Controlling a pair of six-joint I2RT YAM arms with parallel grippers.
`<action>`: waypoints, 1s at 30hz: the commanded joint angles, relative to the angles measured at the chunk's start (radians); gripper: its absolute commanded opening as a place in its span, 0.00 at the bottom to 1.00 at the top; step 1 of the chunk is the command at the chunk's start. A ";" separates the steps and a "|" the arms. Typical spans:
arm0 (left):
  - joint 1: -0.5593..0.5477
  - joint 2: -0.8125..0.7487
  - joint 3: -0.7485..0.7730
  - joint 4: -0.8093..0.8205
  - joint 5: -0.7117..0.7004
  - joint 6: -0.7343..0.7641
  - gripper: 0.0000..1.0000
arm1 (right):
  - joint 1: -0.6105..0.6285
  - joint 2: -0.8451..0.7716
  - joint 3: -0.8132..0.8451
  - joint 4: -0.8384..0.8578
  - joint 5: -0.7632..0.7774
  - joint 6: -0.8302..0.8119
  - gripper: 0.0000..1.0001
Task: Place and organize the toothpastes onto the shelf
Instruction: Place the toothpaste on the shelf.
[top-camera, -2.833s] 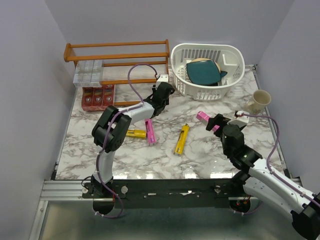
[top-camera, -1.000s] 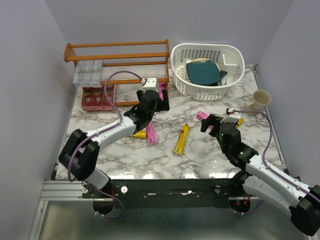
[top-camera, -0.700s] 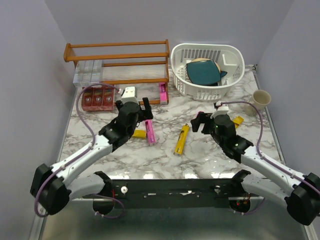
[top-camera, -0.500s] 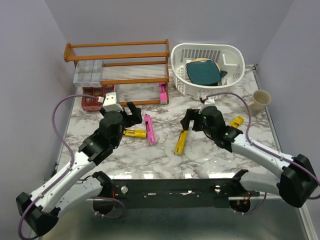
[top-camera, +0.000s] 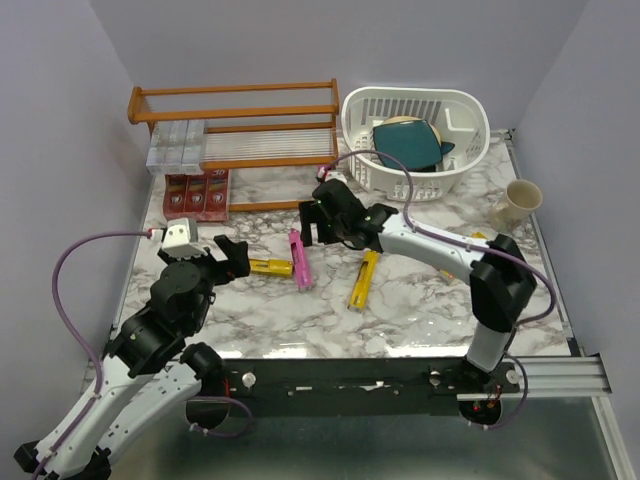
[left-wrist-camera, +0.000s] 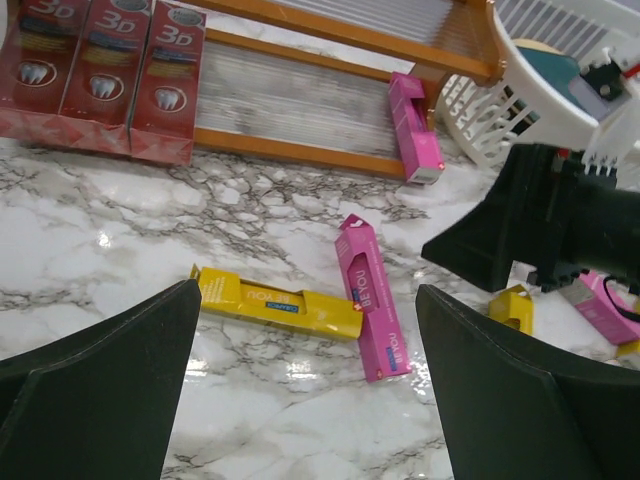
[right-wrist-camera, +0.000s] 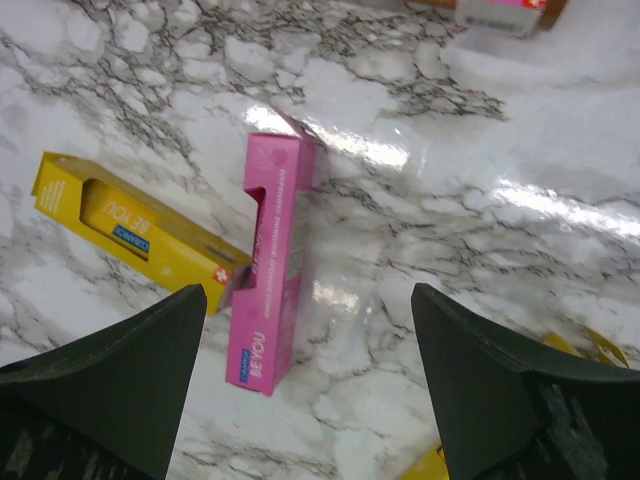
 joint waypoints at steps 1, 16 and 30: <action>0.008 -0.022 -0.034 -0.051 -0.053 0.064 0.99 | 0.032 0.183 0.205 -0.175 0.056 0.026 0.90; 0.244 -0.028 -0.103 0.036 0.207 0.115 0.99 | 0.064 0.504 0.547 -0.172 0.041 -0.003 0.74; 0.418 0.038 -0.134 0.103 0.466 0.121 0.99 | 0.063 0.574 0.564 -0.252 0.144 0.009 0.60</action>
